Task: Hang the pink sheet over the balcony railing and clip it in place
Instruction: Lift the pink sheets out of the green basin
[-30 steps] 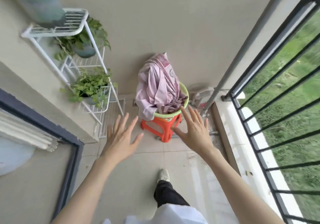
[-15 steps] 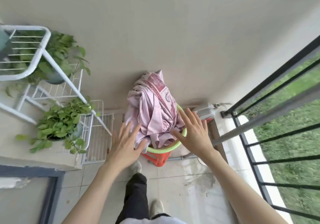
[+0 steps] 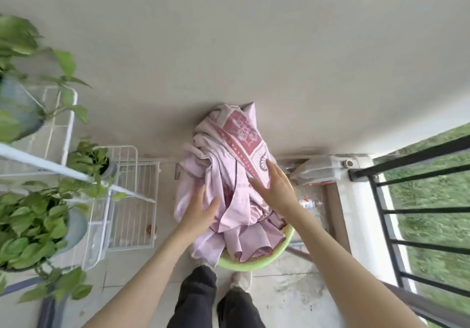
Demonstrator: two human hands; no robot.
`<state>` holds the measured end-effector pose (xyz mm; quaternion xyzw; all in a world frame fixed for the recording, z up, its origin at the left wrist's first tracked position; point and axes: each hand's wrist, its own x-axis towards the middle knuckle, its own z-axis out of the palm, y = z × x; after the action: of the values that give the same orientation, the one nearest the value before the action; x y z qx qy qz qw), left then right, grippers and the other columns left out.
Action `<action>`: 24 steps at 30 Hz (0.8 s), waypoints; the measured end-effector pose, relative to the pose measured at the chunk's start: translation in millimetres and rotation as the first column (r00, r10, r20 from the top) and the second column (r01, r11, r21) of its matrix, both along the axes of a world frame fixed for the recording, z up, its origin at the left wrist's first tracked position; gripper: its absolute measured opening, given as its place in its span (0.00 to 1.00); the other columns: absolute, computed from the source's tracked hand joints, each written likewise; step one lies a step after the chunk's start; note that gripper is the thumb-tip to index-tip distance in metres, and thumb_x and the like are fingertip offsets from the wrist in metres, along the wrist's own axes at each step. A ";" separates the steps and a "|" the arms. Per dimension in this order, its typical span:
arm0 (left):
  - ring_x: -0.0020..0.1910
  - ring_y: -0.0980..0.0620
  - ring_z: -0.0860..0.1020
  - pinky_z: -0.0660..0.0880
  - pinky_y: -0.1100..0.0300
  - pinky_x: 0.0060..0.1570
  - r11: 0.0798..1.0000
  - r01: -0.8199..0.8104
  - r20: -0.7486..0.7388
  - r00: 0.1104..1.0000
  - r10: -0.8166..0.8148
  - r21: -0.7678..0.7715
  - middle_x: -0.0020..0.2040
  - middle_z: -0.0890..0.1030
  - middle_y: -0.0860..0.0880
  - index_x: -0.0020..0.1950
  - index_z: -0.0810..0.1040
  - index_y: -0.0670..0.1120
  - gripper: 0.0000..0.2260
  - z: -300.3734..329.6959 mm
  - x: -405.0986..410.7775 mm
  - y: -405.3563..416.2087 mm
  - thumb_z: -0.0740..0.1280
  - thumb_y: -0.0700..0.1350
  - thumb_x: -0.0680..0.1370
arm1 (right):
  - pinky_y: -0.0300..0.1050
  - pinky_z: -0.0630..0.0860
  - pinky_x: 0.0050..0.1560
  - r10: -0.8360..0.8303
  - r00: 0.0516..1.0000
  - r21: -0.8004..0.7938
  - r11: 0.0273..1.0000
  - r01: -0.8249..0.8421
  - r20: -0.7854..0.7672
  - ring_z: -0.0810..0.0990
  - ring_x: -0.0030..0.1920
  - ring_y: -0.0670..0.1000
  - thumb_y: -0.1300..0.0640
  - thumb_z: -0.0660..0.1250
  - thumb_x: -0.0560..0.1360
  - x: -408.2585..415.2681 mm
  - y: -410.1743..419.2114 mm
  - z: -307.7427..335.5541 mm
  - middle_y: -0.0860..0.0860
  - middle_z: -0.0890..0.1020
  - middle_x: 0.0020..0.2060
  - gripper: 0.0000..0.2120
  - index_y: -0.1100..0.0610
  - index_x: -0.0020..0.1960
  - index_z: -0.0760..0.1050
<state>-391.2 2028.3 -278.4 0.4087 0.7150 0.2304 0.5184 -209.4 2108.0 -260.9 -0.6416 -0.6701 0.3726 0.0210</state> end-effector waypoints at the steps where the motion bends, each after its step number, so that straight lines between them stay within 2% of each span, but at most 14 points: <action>1: 0.71 0.56 0.58 0.52 0.66 0.65 0.998 -0.054 0.036 0.998 0.055 -0.027 0.75 0.61 0.50 0.76 0.55 0.47 0.26 -9.3 4.2 8.9 0.60 0.49 0.80 | 0.48 0.54 0.72 0.007 1.000 -0.023 1.000 -0.007 0.009 0.56 0.74 0.52 0.43 0.62 0.76 -1.7 8.9 -13.8 0.54 0.58 0.75 0.36 0.58 0.76 0.51; 4: 0.73 0.53 0.60 0.55 0.60 0.70 0.981 -0.193 0.112 0.975 0.194 -0.014 0.75 0.61 0.50 0.75 0.56 0.49 0.25 -37.0 13.6 33.1 0.59 0.48 0.80 | 0.46 0.51 0.73 -0.021 1.000 -0.055 0.998 0.020 -0.018 0.53 0.75 0.51 0.43 0.62 0.76 -6.8 31.8 -50.9 0.53 0.55 0.76 0.38 0.58 0.76 0.48; 7: 0.69 0.55 0.62 0.58 0.61 0.66 0.951 -0.306 0.133 0.942 0.308 -0.032 0.72 0.64 0.52 0.73 0.58 0.51 0.23 -54.3 17.3 53.8 0.60 0.50 0.79 | 0.46 0.46 0.73 -0.089 0.987 -0.039 0.996 0.085 -0.133 0.47 0.76 0.51 0.43 0.64 0.75 -10.5 52.8 -79.1 0.53 0.49 0.77 0.42 0.58 0.76 0.41; 8: 0.68 0.56 0.63 0.59 0.60 0.67 0.950 -0.311 0.156 0.937 0.311 -0.029 0.71 0.65 0.53 0.72 0.60 0.51 0.22 -58.6 18.3 58.8 0.60 0.52 0.79 | 0.46 0.49 0.73 -0.118 0.974 -0.076 0.992 0.105 -0.192 0.50 0.76 0.52 0.44 0.65 0.74 -10.9 56.9 -86.6 0.53 0.50 0.76 0.45 0.57 0.76 0.39; 11: 0.68 0.53 0.67 0.62 0.52 0.70 0.960 -0.278 0.192 0.942 0.277 -0.019 0.68 0.71 0.51 0.70 0.65 0.48 0.23 -66.7 25.4 64.2 0.61 0.56 0.78 | 0.48 0.64 0.68 -0.232 0.909 -0.244 0.958 0.151 -0.347 0.68 0.68 0.53 0.48 0.68 0.73 -15.5 51.1 -99.5 0.51 0.67 0.70 0.48 0.53 0.76 0.35; 13: 0.69 0.53 0.66 0.61 0.55 0.70 0.956 -0.287 0.196 0.936 0.294 -0.066 0.70 0.68 0.52 0.72 0.63 0.49 0.28 -65.1 30.7 56.1 0.61 0.60 0.76 | 0.48 0.69 0.62 -0.291 0.877 -0.296 0.938 0.183 -0.383 0.72 0.60 0.51 0.50 0.68 0.73 -16.6 39.6 -101.7 0.47 0.75 0.57 0.45 0.55 0.76 0.40; 15: 0.70 0.56 0.62 0.59 0.59 0.66 0.946 -0.313 0.219 0.920 0.325 -0.088 0.72 0.63 0.56 0.74 0.58 0.52 0.34 -60.2 34.6 41.7 0.60 0.66 0.73 | 0.43 0.71 0.56 -0.325 0.830 -0.315 0.929 0.192 -0.453 0.74 0.55 0.50 0.55 0.69 0.73 -13.2 26.5 -100.9 0.46 0.77 0.50 0.34 0.56 0.73 0.55; 17: 0.69 0.58 0.63 0.60 0.59 0.64 0.940 -0.323 0.228 0.912 0.340 -0.108 0.71 0.64 0.58 0.73 0.59 0.56 0.39 -50.6 36.8 27.5 0.61 0.71 0.66 | 0.37 0.72 0.49 -0.302 0.830 -0.331 0.931 0.151 -0.470 0.77 0.53 0.49 0.56 0.69 0.73 -7.5 9.1 -94.3 0.45 0.80 0.47 0.18 0.54 0.62 0.70; 18: 0.68 0.58 0.64 0.62 0.58 0.64 0.937 -0.325 0.240 0.907 0.347 -0.128 0.70 0.65 0.59 0.72 0.60 0.56 0.40 -45.7 38.1 21.8 0.62 0.72 0.64 | 0.38 0.72 0.48 -0.292 0.839 -0.341 0.930 0.137 -0.459 0.78 0.52 0.49 0.55 0.69 0.73 -4.6 -1.2 -89.2 0.45 0.80 0.45 0.13 0.54 0.57 0.74; 20: 0.66 0.55 0.69 0.66 0.54 0.65 0.926 -0.339 0.271 0.887 0.374 -0.166 0.67 0.71 0.56 0.70 0.66 0.54 0.40 -36.6 41.8 12.9 0.64 0.70 0.62 | 0.41 0.74 0.49 -0.298 0.840 -0.361 0.923 0.132 -0.454 0.79 0.51 0.49 0.54 0.69 0.74 1.2 -19.7 -76.6 0.47 0.81 0.45 0.11 0.55 0.55 0.76; 24: 0.61 0.48 0.76 0.69 0.47 0.65 0.882 -0.419 0.329 0.820 0.469 -0.215 0.60 0.79 0.48 0.64 0.73 0.48 0.41 -11.9 48.0 2.7 0.71 0.69 0.58 | 0.53 0.74 0.57 -0.270 0.852 -0.337 0.934 0.118 -0.448 0.79 0.53 0.53 0.55 0.67 0.75 6.5 -44.6 -43.8 0.54 0.82 0.50 0.13 0.58 0.57 0.76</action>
<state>-343.3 2031.0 -290.2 0.1439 0.6930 0.3698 0.6019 -202.9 2063.4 -304.7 -0.5876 -0.5101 0.6145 0.1304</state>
